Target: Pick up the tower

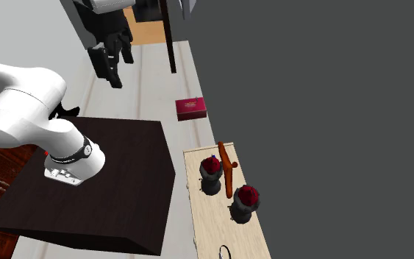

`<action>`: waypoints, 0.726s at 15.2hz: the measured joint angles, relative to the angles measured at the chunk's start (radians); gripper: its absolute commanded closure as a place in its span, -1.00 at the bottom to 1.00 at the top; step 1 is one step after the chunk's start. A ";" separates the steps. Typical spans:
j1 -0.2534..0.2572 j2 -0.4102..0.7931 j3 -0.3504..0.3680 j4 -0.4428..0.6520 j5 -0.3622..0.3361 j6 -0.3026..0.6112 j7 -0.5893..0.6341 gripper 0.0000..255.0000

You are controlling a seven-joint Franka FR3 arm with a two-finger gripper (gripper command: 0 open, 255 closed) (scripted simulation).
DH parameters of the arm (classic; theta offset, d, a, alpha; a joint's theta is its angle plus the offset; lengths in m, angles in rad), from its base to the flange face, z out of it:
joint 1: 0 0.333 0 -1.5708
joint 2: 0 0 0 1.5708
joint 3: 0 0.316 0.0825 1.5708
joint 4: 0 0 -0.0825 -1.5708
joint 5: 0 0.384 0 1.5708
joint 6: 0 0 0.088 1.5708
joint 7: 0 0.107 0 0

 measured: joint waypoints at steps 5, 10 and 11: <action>-0.033 0.055 0.046 -0.043 0.037 0.097 0.125 -1.00; -0.085 0.174 0.122 -0.096 0.090 0.274 0.332 -1.00; -0.093 0.193 0.137 -0.109 0.100 0.308 0.374 -1.00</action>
